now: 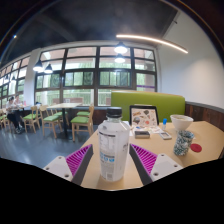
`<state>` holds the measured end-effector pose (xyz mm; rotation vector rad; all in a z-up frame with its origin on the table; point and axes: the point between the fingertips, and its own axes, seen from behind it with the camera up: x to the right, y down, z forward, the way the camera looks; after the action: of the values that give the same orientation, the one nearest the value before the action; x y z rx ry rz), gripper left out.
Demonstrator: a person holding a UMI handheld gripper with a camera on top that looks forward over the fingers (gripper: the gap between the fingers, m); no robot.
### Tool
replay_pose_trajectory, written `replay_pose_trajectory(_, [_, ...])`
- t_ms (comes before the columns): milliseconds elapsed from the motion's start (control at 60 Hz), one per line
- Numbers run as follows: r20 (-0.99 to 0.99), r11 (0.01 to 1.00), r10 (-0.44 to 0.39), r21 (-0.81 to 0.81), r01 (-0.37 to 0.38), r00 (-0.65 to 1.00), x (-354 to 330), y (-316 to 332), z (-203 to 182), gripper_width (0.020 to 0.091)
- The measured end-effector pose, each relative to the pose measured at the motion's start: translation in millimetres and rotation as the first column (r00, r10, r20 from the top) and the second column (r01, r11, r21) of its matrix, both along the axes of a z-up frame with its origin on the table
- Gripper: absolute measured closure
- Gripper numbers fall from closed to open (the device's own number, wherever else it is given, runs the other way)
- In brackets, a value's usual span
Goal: Pour water
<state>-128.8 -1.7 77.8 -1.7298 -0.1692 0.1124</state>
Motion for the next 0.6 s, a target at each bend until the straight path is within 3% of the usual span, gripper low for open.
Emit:
replay_pose_trajectory(100, [0.047, 0.999, -0.007, -0.052, 0.009, 0.999, -18.1, 1.4, -4.9, 0.0292])
replay_pose_trajectory(167, [0.061, 0.996, -0.032, -0.083, 0.037, 0.998, -9.4, 24.1, -18.6, 0.0537])
replay_pose_trajectory(600, [0.001, 0.997, 0.006, -0.082, -0.006, 1.000, -6.7, 38.1, -17.1, 0.0671])
